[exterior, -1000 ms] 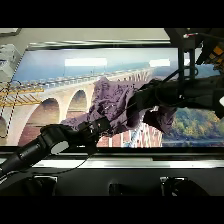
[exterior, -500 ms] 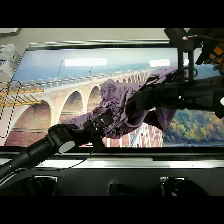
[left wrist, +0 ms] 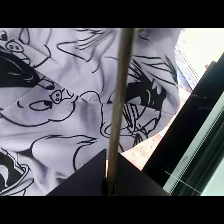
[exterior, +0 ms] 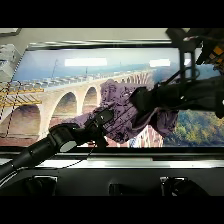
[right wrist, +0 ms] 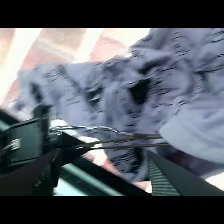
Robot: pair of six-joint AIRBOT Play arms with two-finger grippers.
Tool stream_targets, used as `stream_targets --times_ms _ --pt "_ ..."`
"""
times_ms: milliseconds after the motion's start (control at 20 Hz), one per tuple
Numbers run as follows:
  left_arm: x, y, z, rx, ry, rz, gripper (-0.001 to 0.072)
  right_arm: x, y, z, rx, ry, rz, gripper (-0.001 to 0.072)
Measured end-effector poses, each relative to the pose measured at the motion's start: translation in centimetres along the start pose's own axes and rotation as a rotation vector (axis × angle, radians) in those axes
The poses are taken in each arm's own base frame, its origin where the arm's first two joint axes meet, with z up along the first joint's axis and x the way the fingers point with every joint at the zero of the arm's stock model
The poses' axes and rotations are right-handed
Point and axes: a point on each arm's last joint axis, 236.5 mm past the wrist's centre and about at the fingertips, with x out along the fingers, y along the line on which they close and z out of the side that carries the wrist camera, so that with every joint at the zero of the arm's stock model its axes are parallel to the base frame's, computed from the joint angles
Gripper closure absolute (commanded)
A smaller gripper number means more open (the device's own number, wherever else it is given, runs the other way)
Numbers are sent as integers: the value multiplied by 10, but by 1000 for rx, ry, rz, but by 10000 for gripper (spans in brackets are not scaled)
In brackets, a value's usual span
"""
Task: Fold the clothes and pants, and hang the long-sleeved shirts on hangers.
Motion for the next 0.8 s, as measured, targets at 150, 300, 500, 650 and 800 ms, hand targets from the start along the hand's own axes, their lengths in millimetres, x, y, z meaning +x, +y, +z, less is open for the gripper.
stream_targets --times_ms 150,300,500,650,800 --pt "0 1 4 -4 -16 3 688 -30 -17 26 -2 -99 -99 60" --pt "0 2 9 -8 -36 7 688 -77 -58 56 54 -228 -250 65" --pt "0 2 13 -10 -53 10 689 -141 -183 59 244 -287 -581 92" --pt "0 2 15 -8 -63 11 688 -161 -285 25 486 -211 -706 126" --pt "0 3 17 -4 -73 13 689 -146 -344 -21 563 -13 -654 120"
